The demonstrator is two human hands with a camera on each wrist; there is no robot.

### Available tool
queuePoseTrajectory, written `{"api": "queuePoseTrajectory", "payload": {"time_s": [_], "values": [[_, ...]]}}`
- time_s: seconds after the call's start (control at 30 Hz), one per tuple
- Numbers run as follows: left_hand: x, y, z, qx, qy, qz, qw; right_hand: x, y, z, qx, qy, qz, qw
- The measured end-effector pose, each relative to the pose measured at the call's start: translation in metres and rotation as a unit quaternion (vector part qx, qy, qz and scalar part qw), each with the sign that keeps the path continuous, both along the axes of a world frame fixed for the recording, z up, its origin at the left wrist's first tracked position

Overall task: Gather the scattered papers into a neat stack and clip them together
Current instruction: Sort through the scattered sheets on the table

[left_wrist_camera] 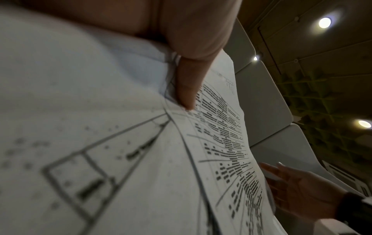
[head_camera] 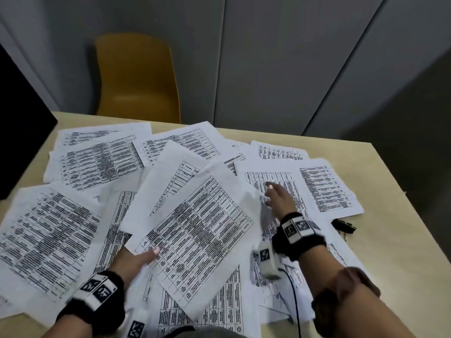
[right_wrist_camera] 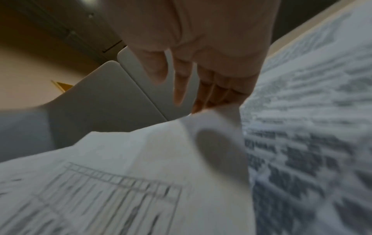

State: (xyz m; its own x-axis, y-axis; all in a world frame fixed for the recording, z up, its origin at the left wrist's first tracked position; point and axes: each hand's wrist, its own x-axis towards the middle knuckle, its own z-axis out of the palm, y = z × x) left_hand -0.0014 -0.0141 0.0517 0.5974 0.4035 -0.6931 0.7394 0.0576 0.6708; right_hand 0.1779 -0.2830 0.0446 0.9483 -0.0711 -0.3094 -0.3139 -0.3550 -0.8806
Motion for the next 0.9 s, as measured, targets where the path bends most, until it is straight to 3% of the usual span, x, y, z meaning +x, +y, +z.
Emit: {"api": "queuePoseTrajectory", "payload": {"time_s": [0.1,0.17,0.3,0.53,0.6,0.77,0.83,0.9], "values": [[-0.004,0.0,0.005,0.001,-0.013,-0.023,1.0,0.013,0.0,0.003,-0.11,0.021,0.103,0.988],[-0.004,0.001,0.005,0.003,-0.015,-0.026,1.0,0.015,0.0,0.004,-0.19,0.012,0.126,0.974],[-0.003,0.003,0.009,0.002,-0.016,-0.025,1.0,0.014,-0.003,0.002,-0.217,0.006,0.161,0.963],[-0.007,-0.001,0.014,0.016,-0.012,-0.008,1.0,-0.011,-0.043,-0.008,-0.129,0.016,0.015,0.991],[-0.006,0.0,0.011,0.002,-0.019,0.018,1.0,-0.036,-0.047,-0.011,-0.133,0.08,0.047,0.987],[0.0,-0.002,0.009,-0.018,-0.025,0.044,0.999,-0.092,-0.026,-0.017,-0.099,0.204,0.242,0.944],[0.001,-0.001,0.004,-0.028,-0.032,0.047,0.998,-0.096,-0.02,-0.014,-0.077,0.179,0.238,0.952],[0.001,-0.001,0.001,-0.026,-0.037,0.061,0.997,-0.093,-0.015,-0.007,-0.028,0.147,0.17,0.974]]}}
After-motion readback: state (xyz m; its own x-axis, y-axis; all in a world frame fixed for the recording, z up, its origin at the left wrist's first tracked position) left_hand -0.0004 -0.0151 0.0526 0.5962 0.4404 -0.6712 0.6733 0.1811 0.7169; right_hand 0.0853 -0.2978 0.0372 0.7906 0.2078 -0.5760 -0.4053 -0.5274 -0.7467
